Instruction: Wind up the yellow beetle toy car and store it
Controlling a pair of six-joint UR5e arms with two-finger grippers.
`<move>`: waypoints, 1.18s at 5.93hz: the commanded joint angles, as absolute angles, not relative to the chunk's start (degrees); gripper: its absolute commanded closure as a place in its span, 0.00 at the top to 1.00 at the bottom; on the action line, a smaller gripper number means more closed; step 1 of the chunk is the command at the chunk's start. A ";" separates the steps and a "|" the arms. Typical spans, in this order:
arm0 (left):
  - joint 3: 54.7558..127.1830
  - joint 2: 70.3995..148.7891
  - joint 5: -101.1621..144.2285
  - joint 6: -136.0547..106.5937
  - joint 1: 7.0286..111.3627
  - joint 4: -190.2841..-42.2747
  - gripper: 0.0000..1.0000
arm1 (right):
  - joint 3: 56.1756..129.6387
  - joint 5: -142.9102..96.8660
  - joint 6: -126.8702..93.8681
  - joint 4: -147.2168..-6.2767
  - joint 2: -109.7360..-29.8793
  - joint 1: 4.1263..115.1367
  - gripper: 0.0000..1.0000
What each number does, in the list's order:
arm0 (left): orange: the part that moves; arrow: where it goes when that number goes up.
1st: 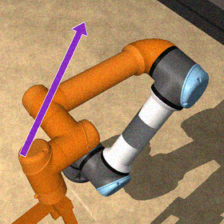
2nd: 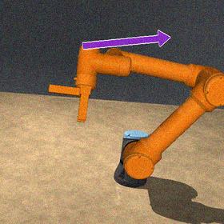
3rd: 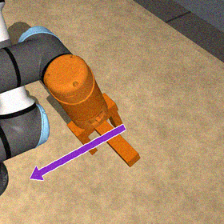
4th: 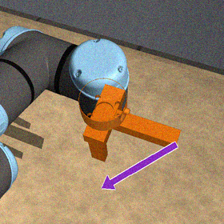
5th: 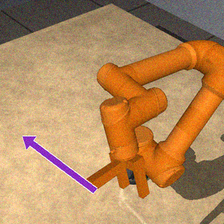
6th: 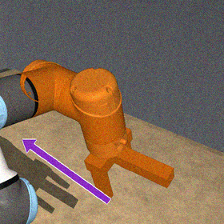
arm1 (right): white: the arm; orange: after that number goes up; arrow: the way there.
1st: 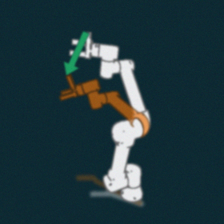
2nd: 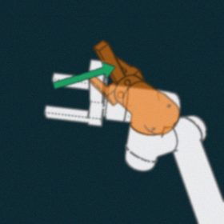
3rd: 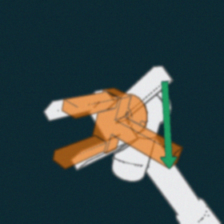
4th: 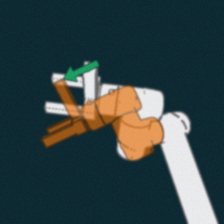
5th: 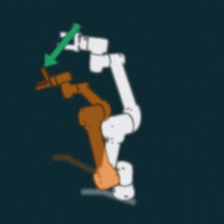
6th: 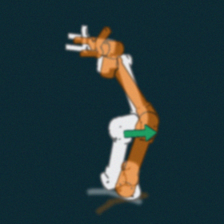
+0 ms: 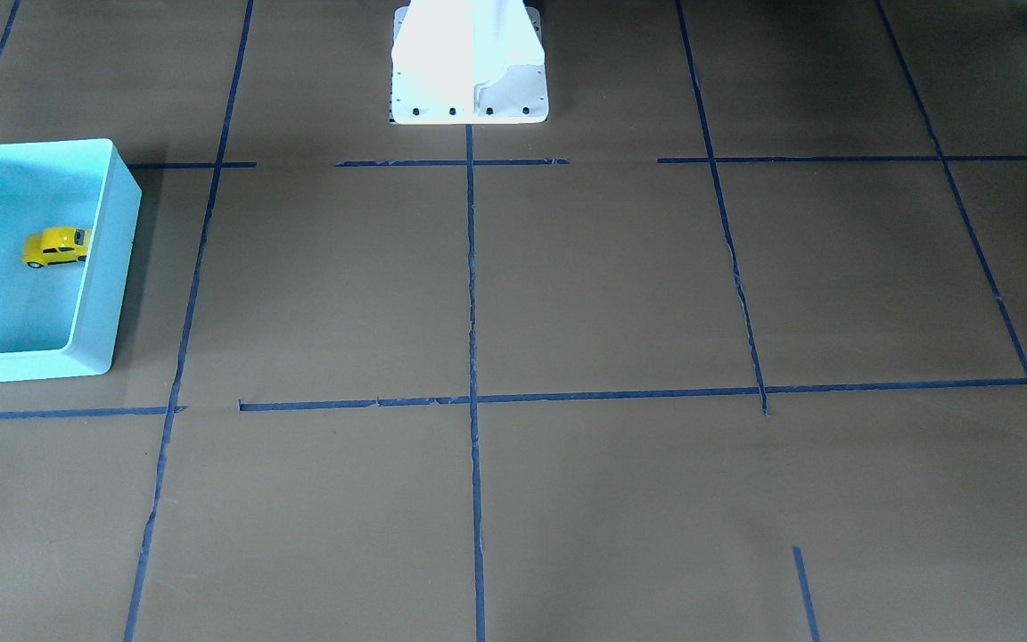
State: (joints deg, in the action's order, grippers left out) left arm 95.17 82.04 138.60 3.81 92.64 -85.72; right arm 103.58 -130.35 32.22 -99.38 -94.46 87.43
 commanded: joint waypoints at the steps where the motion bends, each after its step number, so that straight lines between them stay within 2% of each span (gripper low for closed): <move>1: 95.10 82.09 138.60 0.35 92.64 -86.30 1.00 | 103.27 -131.31 14.58 -99.32 -97.37 91.48 1.00; 3: 95.10 82.09 138.52 0.61 92.64 -87.27 1.00 | 103.62 -131.31 2.69 -99.14 -99.04 93.86 1.00; 7: 94.31 82.09 138.60 0.44 92.64 -88.68 1.00 | 101.69 -131.22 2.72 -98.88 -99.50 94.75 1.00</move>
State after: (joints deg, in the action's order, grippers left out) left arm 94.28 82.09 138.60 0.44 92.64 -88.65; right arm 102.29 -131.16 2.73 -98.91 -99.72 94.76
